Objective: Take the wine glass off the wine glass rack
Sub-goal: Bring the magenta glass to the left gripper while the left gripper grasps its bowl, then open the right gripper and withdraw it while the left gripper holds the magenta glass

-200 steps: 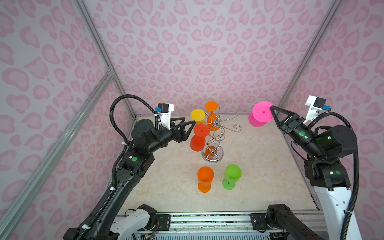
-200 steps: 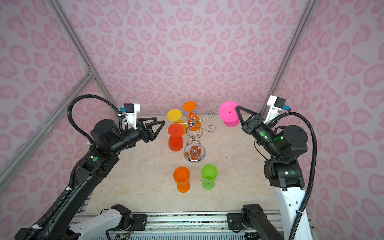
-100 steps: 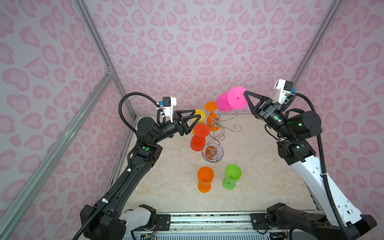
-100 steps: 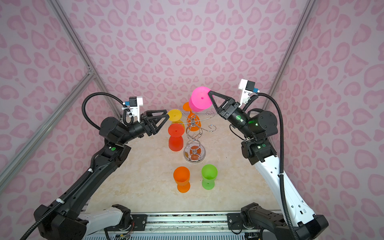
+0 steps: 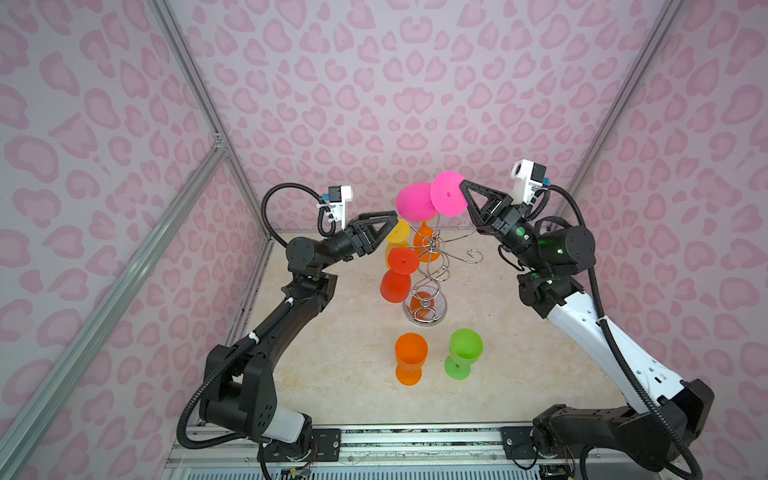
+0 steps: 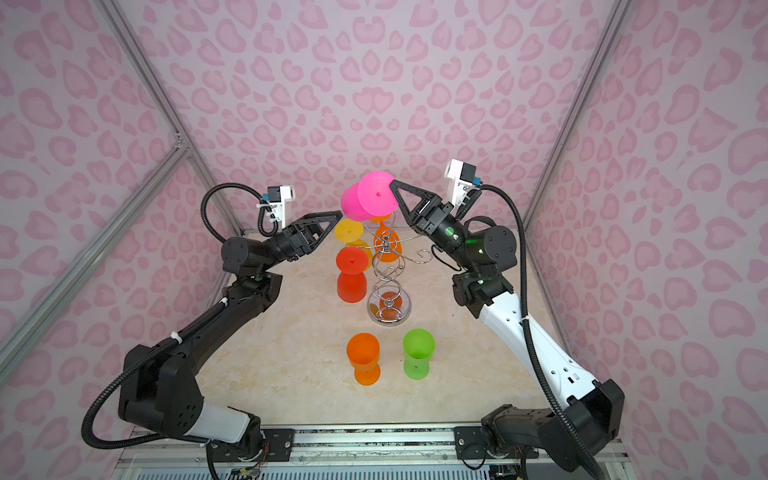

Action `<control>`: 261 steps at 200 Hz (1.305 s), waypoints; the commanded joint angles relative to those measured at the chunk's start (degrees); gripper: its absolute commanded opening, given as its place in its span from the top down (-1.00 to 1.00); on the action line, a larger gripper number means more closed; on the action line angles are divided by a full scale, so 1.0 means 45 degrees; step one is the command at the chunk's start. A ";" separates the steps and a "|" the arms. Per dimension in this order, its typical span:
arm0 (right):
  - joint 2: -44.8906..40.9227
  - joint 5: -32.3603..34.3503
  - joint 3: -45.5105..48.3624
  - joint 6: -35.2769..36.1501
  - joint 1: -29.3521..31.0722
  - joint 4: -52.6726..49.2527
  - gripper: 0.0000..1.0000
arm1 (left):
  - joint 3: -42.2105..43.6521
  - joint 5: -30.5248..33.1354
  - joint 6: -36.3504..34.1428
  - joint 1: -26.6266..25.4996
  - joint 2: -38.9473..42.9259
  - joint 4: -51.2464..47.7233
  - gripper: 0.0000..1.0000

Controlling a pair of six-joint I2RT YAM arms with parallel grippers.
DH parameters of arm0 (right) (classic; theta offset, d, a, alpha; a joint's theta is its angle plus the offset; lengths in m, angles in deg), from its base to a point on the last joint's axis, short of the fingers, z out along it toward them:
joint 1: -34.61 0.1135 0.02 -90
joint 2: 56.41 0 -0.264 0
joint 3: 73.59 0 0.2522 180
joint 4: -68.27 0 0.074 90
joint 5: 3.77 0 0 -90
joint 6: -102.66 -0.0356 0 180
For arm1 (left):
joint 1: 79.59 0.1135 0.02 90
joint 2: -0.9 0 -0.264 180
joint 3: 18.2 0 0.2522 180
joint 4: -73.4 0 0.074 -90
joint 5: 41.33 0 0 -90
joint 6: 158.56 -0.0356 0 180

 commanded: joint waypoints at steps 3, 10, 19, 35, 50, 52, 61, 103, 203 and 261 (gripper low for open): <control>0.0324 -0.0070 -0.0037 -0.0880 0.0179 0.1857 1.00 | -0.0152 -0.0244 0.0688 -0.0002 -0.0243 0.1510 -0.49; 0.0374 -0.0095 -0.0056 -0.0926 0.0241 0.1908 1.00 | -0.0134 -0.0225 0.0699 -0.0003 -0.0270 0.1608 -0.49; 0.0428 -0.0090 -0.0029 -0.0948 0.0294 0.1924 1.00 | -0.0162 -0.0224 0.0775 0.0002 -0.0316 0.1670 -0.50; 0.0513 -0.0092 -0.0005 -0.1012 0.0354 0.1968 1.00 | -0.0206 -0.0244 0.0958 0.0005 -0.0387 0.1916 -0.50; 0.0666 -0.0048 0.0094 -0.1352 0.0377 0.2383 1.00 | -0.0212 -0.0224 0.1179 0.0008 -0.0416 0.2185 -0.49; 0.0683 -0.0048 0.0091 -0.1420 0.0378 0.2448 1.00 | -0.0211 -0.0224 0.1209 0.0010 -0.0421 0.2249 -0.49; 0.0824 -0.0053 0.0128 -0.1715 0.0389 0.2767 1.00 | -0.0212 -0.0222 0.1400 0.0010 -0.0435 0.2468 -0.46; 0.1790 0.0115 0.0158 -0.3592 0.0338 0.4719 1.00 | -0.0232 -0.0273 0.2168 -0.0008 -0.0398 0.3443 -0.12; 0.3258 0.0509 -0.0064 -0.6688 -0.0116 0.7634 1.00 | -0.0296 -0.0224 0.3109 -0.0009 -0.0205 0.4361 0.45; 0.3199 0.0319 -0.0124 -0.6590 -0.0424 0.7483 0.62 | -0.0318 -0.0254 0.3485 -0.0030 0.0172 0.4621 0.85</control>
